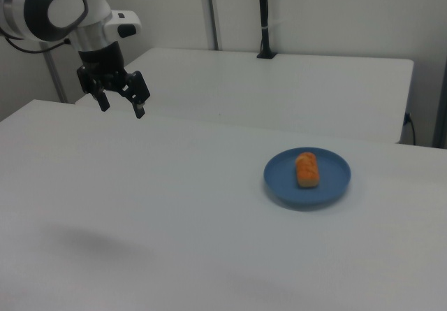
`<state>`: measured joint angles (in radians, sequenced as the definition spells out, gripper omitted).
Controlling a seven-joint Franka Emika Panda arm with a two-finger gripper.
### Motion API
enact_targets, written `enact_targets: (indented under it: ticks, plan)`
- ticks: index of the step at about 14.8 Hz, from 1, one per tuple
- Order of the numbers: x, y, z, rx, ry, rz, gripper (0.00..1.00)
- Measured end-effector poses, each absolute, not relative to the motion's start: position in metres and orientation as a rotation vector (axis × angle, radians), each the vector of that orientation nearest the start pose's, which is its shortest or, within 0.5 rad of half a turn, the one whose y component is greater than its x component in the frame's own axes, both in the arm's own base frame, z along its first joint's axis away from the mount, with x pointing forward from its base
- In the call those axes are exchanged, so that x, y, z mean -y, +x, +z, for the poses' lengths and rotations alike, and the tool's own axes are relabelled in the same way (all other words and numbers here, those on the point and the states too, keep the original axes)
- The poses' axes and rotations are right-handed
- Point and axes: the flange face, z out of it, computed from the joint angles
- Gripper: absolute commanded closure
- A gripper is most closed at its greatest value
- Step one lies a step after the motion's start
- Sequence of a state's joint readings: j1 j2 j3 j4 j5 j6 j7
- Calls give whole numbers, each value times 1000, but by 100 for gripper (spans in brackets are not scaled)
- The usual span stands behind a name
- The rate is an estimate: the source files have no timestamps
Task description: Put the bread on the table
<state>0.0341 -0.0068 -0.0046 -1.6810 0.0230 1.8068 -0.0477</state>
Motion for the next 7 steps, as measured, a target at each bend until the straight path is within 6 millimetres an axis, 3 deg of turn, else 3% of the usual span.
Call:
enact_targets:
  ticks: [7]
  plan:
    - [-16, 572, 596, 108, -3112, -199, 0]
